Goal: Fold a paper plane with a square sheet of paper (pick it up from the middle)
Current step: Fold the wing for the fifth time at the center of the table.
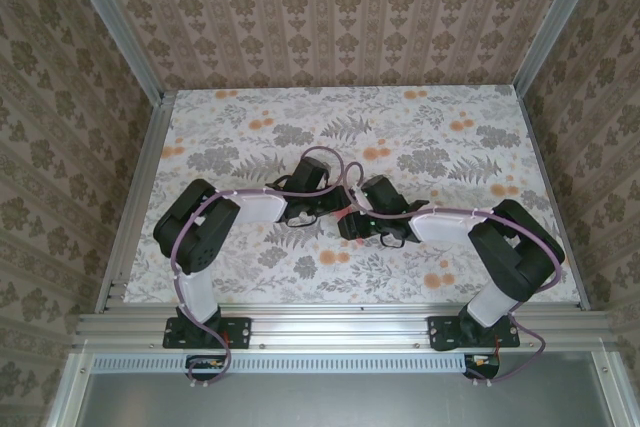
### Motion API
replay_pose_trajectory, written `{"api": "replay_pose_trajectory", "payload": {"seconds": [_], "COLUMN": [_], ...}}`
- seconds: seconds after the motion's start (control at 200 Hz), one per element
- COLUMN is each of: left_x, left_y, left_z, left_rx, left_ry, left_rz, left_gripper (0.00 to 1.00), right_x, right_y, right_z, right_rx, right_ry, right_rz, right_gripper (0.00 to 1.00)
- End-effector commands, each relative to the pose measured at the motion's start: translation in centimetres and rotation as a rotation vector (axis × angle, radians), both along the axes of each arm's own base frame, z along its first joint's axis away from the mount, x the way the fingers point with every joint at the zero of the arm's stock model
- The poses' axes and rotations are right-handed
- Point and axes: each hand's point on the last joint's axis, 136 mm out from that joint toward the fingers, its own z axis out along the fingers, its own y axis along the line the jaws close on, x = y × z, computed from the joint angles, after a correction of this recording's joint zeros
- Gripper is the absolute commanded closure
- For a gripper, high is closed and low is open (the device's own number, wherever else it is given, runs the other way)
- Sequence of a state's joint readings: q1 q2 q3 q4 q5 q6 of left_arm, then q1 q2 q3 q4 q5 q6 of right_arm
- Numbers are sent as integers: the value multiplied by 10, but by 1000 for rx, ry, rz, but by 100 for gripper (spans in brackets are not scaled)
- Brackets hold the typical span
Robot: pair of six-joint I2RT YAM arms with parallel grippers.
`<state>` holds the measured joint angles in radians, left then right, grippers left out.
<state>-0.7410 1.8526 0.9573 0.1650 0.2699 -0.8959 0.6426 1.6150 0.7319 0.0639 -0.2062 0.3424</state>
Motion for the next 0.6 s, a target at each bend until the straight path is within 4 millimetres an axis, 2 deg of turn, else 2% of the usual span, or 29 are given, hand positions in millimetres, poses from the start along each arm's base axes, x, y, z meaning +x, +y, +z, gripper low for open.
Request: {"api": "replay_pose_trajectory", "payload": {"seconds": [0.0,0.14,0.365,0.465,0.595], "left_x": [2,2,3,3,4], "left_y": [-10,-10,-12,-12,-10], "left_z": [7,8,10,11,14], "left_rx": [-23,-30,-38,-39,-41], "left_ry": [-8,-8,-8,-11,-14], "left_rz": [-22,-20,-21,-20,-18], "left_gripper": [51,51,51,51,51], "right_x": [12,13,11,11,4], "right_y": [0,6,4,-4,-9], "right_z": [0,-1,-21,-27,-35], "right_rx": [-54,-71,-98,-127,-130], "right_ry": [-102,-198,-158,-160,-130], "right_rz": [30,88,77,51,41], "right_gripper": [46,44,45,53,69]}}
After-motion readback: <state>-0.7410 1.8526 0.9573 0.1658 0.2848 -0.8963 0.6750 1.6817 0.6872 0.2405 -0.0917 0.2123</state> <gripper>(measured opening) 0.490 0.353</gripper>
